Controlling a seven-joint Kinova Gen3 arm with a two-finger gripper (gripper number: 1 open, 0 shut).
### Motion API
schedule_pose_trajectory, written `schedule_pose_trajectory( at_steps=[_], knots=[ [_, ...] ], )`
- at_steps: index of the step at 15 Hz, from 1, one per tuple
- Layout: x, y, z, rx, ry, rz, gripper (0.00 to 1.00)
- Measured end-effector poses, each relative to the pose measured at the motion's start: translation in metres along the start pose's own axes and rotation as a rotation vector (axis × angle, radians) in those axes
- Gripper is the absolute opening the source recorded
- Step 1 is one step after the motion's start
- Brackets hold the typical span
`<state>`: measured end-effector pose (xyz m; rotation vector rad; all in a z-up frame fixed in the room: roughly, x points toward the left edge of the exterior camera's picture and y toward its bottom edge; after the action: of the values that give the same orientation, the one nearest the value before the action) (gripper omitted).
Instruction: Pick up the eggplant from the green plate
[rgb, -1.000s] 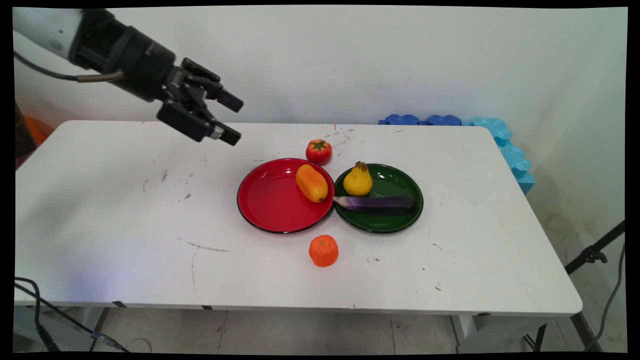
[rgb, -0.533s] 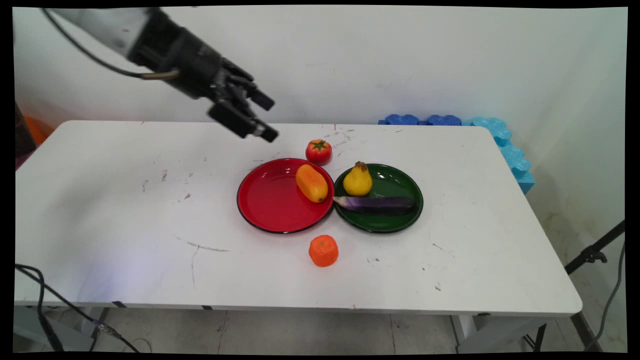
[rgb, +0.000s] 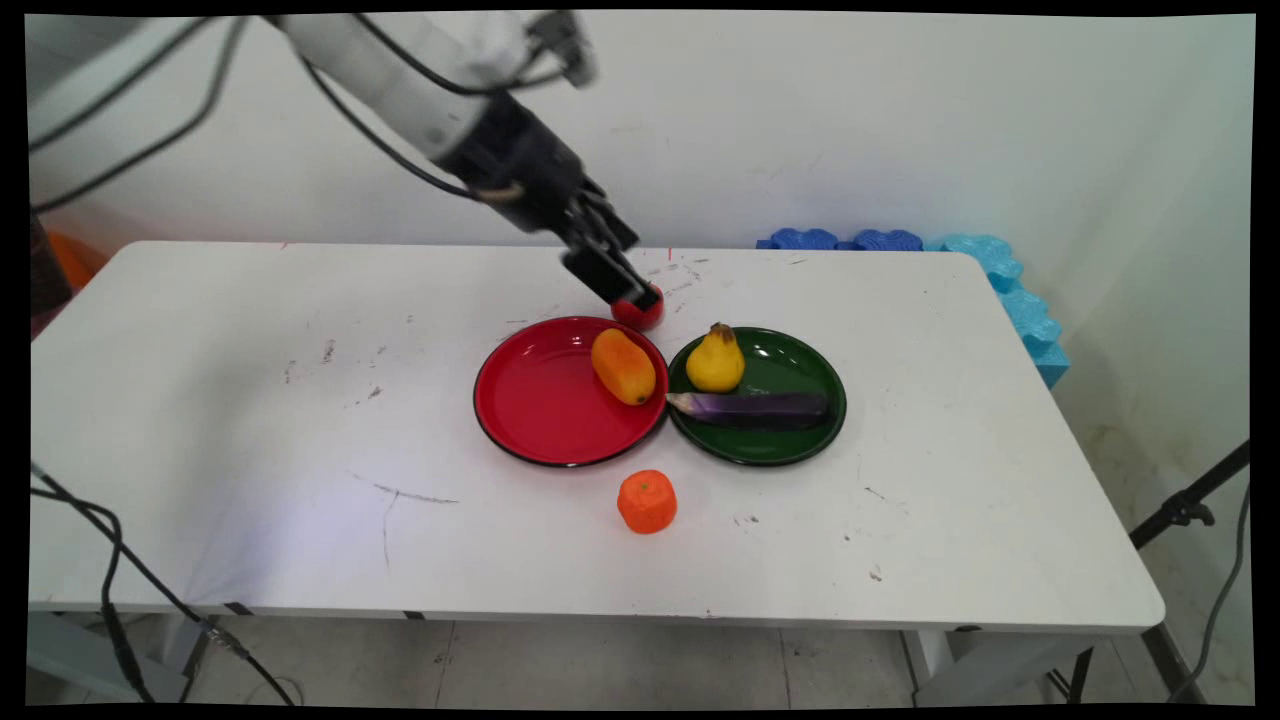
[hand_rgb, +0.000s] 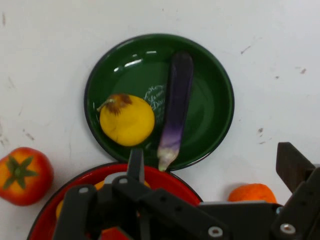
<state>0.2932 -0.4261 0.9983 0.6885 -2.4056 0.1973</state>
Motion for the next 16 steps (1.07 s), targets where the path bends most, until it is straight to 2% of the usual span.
schedule_pose_trajectory(
  at_steps=[10,16],
  knots=[
    [0.033,-0.015,0.130,-0.041,-0.115,0.103,1.00],
    [0.042,-0.019,0.197,-0.078,-0.145,0.121,1.00]
  ],
)
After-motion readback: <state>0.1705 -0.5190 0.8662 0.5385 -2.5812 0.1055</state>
